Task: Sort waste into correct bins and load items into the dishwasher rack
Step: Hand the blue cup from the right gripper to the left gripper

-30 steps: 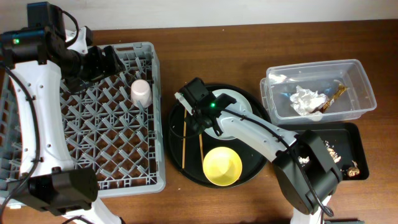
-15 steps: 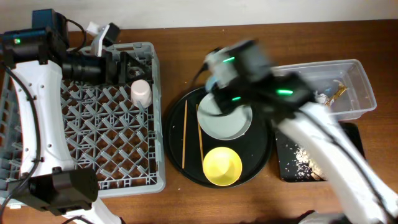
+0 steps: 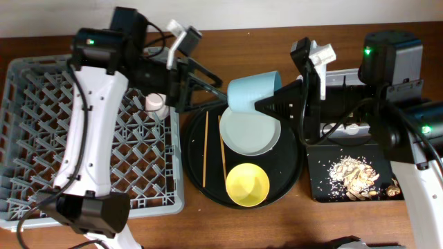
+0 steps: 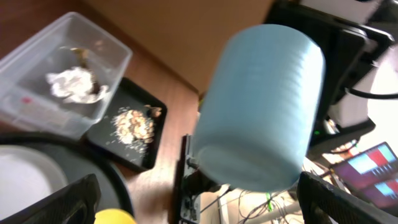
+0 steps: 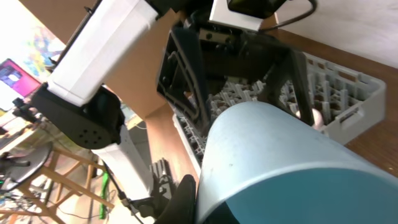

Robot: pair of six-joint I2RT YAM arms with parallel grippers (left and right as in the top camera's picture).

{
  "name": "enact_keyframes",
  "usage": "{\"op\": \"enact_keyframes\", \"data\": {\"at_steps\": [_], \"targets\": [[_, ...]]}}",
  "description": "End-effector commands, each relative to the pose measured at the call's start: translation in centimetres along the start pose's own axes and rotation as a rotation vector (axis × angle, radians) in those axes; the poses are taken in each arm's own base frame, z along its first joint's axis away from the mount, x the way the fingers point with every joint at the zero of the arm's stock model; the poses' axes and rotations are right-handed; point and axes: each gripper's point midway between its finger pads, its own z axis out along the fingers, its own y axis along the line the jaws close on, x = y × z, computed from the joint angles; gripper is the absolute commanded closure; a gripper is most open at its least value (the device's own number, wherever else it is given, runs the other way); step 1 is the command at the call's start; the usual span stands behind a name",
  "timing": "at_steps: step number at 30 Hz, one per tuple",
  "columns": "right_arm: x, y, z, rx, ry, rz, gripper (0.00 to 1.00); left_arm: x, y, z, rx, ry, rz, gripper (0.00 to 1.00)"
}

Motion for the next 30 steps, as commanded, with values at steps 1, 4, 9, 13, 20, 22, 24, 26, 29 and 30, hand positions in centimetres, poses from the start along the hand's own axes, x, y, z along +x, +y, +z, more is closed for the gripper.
{"op": "enact_keyframes", "data": {"at_steps": [1,4,9,13,20,22,24,26,29,30], "targets": [[-0.4,1.6,-0.2,-0.085,-0.017,-0.03,0.96,-0.7,-2.7,0.8,0.082,-0.026,0.067,0.01],[-0.4,1.5,-0.2,-0.085,-0.017,-0.046,0.96,-1.2,-4.2,0.6,0.125,-0.058,0.083,0.02],[-0.3,1.0,0.0,-0.086,-0.012,-0.034,0.96,-0.9,-5.8,1.0,0.133,-0.044,0.118,0.02],[-0.3,0.7,0.2,-0.087,-0.011,-0.037,0.96,-0.5,-7.1,2.3,0.168,-0.015,0.134,0.06],[-0.8,0.7,0.2,-0.088,-0.025,-0.071,0.96,-0.1,-7.5,2.8,0.183,0.001,0.118,0.23],[-0.8,0.7,0.2,-0.087,-0.026,-0.072,0.96,-0.1,-7.6,2.8,0.184,0.002,0.114,0.33],[-0.8,0.7,0.2,-0.087,-0.026,-0.072,0.96,-0.1,-7.6,2.8,0.184,0.001,0.114,0.45],[-0.8,0.7,0.2,-0.087,-0.026,-0.072,0.95,-0.1,-7.6,2.8,0.184,0.001,0.114,0.54],[-0.8,0.7,0.2,-0.087,-0.026,-0.072,0.89,-0.1,-7.5,2.8,0.183,0.001,0.115,0.64],[-0.8,0.7,0.2,-0.086,-0.026,-0.072,0.86,-0.1,-7.5,2.8,0.183,0.001,0.114,0.66]]}}
